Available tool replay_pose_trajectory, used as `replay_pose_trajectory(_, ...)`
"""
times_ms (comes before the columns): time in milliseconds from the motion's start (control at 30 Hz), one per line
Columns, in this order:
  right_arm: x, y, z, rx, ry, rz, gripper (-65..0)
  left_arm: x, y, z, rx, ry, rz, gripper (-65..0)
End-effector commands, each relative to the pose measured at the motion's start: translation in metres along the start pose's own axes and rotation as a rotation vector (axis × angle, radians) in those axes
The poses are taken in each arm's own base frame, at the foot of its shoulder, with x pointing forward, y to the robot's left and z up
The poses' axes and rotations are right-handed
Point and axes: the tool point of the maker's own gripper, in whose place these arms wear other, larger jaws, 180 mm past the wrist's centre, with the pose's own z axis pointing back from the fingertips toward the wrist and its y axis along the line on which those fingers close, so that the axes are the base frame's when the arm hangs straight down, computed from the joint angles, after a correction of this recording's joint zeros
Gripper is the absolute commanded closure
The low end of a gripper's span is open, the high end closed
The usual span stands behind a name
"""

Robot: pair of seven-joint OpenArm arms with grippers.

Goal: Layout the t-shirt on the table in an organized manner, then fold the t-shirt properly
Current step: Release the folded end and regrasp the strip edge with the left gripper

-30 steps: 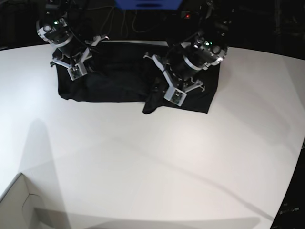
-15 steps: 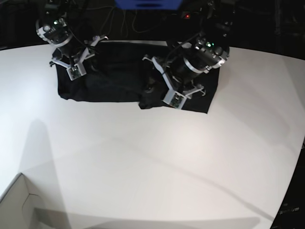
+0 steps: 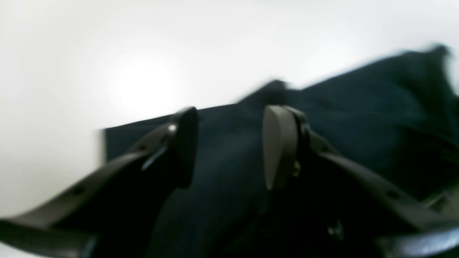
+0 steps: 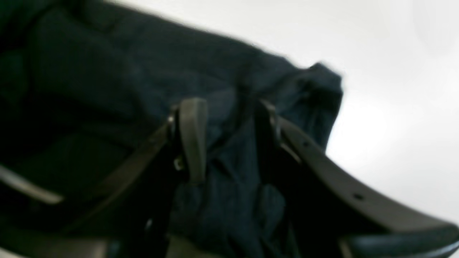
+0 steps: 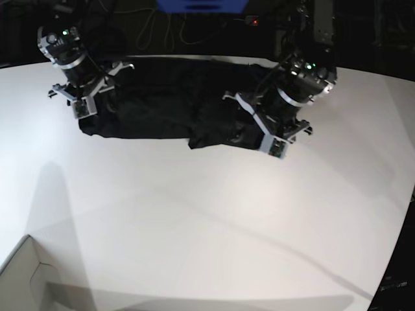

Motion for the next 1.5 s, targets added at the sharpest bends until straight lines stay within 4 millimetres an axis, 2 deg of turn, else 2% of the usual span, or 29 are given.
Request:
replay_pose_trajectory(0,0.014,-0.004,0.003,-0.013,-0.054,-0.006,-22.8,0.008,-0.005,-0.001,-0.021,-0.034,0.004,-26.4)
replay_pose_trajectory(133,0.016,-0.004,0.003,-0.016,-0.06,-0.011,-22.9,-0.009,-0.005,-0.007,-0.032,0.014,0.01,-18.8)
replay_pose_trajectory(200,0.016,-0.004,0.003,-0.016,-0.06,-0.013,-22.9,-0.023,-0.024,-0.015,-0.084,0.059,-0.003,-16.0)
replay_pose_trajectory(333,0.015,-0.004,0.003,-0.017,-0.06,-0.013,-22.9,-0.053,-0.062,-0.021,-0.203,0.147,-0.076,-15.6)
replay_pose_trajectory(467,0.015,-0.007,0.004,-0.022,-0.058,-0.011,-22.8,-0.054,-0.102,-0.016,-0.323,0.152,-0.177,-15.6)
replay_pose_trajectory(533,0.015,-0.008,0.004,-0.025,-0.059,-0.008,-22.7,-0.057,-0.116,-0.014,-0.372,0.158,-0.225,-15.6)
replay_pose_trajectory(633,0.015,-0.008,0.004,-0.025,-0.059,-0.008,-22.7,-0.054,-0.122,-0.014,-0.403,0.15,-0.272,-15.6)
replay_pose_trajectory(767,0.015,-0.008,0.004,-0.026,-0.058,-0.007,-22.7,-0.035,-0.124,-0.005,-0.406,0.091,-0.291,-15.6)
replay_pose_trajectory(867,0.015,-0.008,0.004,-0.026,-0.058,-0.007,-22.9,-0.023,-0.109,0.002,-0.369,0.063,-0.317,-15.6)
replay_pose_trajectory(933,0.015,-0.008,0.004,-0.026,-0.058,-0.007,-23.0,-0.013,-0.08,0.002,-0.29,0.044,-0.296,-15.6)
replay_pose_trajectory(1000,0.016,-0.008,0.004,-0.027,-0.06,-0.007,-23.2,-0.009,-0.04,0.003,-0.175,0.034,-0.229,-17.1)
replay_pose_trajectory(1100,0.015,-0.008,0.004,-0.027,-0.059,-0.01,-27.2,-0.004,0.027,0.011,0.027,0.014,-0.088,-27.3)
replay_pose_trajectory(1167,0.015,-0.007,0.004,-0.026,-0.06,-0.013,-30.8,-0.009,0.057,0.019,0.12,0.012,-0.013,-36.7)
replay_pose_trajectory(1233,0.016,-0.006,0.004,-0.023,-0.061,-0.014,-34.4,-0.016,0.066,0.021,0.147,0.024,0.015,-47.3)
replay_pose_trajectory(1300,0.016,-0.005,0.004,-0.02,-0.062,-0.013,-36.2,-0.023,0.07,0.024,0.154,0.044,0.008,-53.9)
replay_pose_trajectory(1400,0.016,-0.004,0.003,-0.018,-0.061,-0.014,-36.4,-0.04,0.072,0.023,0.159,0.085,0.034,-54.2)
replay_pose_trajectory(1467,0.016,-0.004,0.003,-0.018,-0.061,-0.014,-36.4,-0.053,0.082,0.023,0.182,0.11,0.07,-54.2)
